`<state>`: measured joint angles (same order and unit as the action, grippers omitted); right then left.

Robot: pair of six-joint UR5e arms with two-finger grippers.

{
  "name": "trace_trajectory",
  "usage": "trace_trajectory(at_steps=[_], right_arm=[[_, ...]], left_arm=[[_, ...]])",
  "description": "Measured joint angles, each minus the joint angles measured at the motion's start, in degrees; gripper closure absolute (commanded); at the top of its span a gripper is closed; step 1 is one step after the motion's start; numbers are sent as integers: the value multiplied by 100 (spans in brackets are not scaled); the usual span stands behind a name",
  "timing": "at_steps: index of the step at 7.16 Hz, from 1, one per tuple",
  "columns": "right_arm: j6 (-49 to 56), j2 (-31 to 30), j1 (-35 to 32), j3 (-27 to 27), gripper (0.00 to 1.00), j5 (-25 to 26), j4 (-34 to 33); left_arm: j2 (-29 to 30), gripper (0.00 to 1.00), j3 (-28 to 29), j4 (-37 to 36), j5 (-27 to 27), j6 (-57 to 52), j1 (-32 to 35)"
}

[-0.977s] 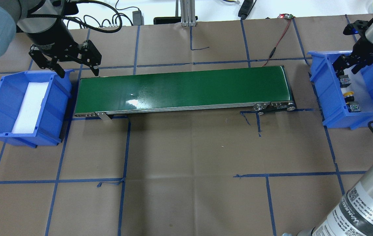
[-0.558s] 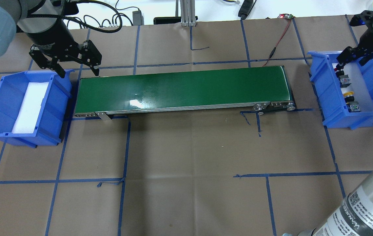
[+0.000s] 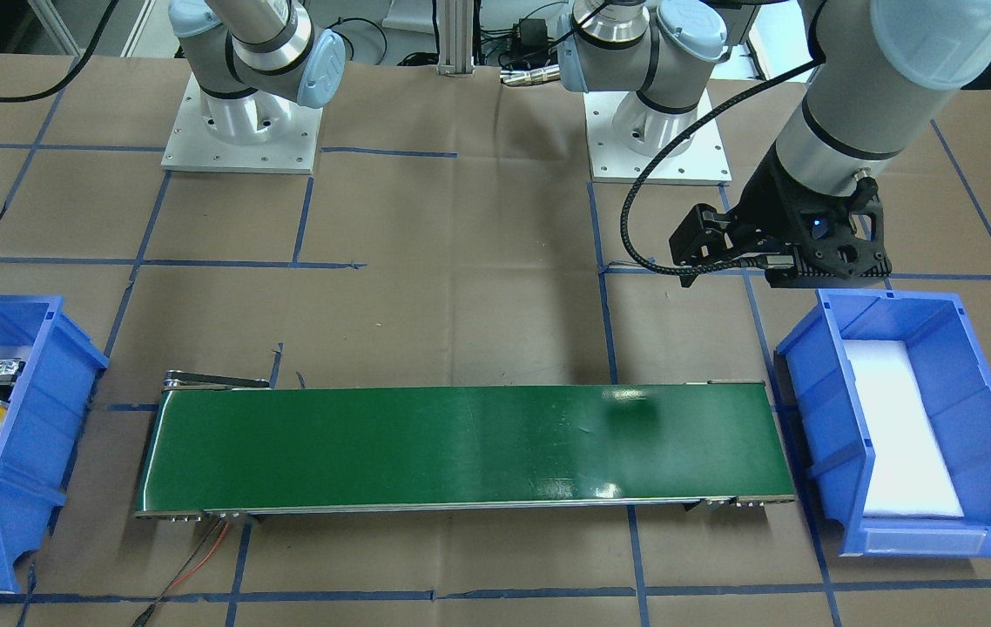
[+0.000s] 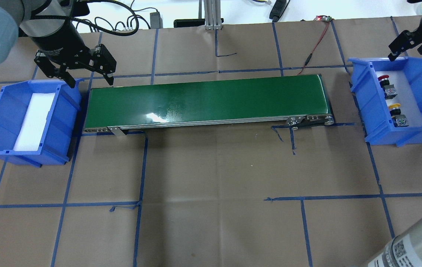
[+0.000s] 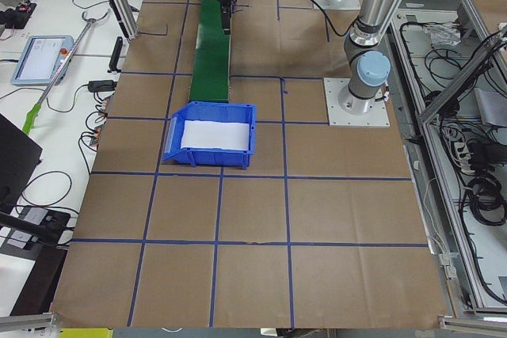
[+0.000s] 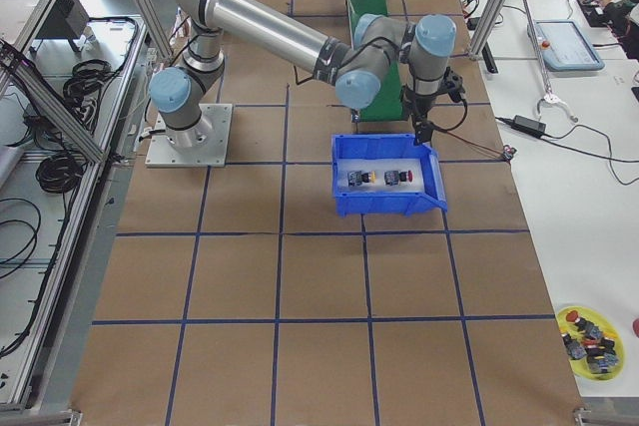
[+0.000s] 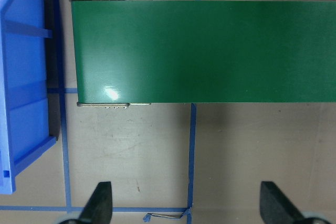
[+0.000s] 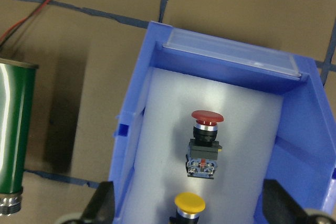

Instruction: Transport two buttons from left to right

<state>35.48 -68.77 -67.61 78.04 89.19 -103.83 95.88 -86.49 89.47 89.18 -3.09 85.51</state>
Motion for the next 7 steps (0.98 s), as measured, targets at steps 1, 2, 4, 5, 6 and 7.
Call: trace_trajectory(at_steps=[1, 2, 4, 5, 6, 7], right_arm=[[-725, -269, -312, 58, 0, 35, 300], [-1710, -481, -664, 109, 0, 24, 661], [-3168, -958, -1545, 301, 0, -4, 1096], [-3885, -1286, -1973, 497, 0, -7, 1193], [-4354, -1575, -2324, 764, 0, -11, 1207], [-4561, -1834, -2565, 1114, 0, -17, 1170]], left_arm=[[0, 0, 0, 0, -3, 6, 1], [0, 0, 0, 0, -11, 9, 1], [1, 0, 0, 0, -29, 10, 1], [1, 0, 0, 0, -33, 10, 3], [1, 0, 0, -2, -37, 10, 7], [1, 0, 0, -5, -38, 10, 8]])
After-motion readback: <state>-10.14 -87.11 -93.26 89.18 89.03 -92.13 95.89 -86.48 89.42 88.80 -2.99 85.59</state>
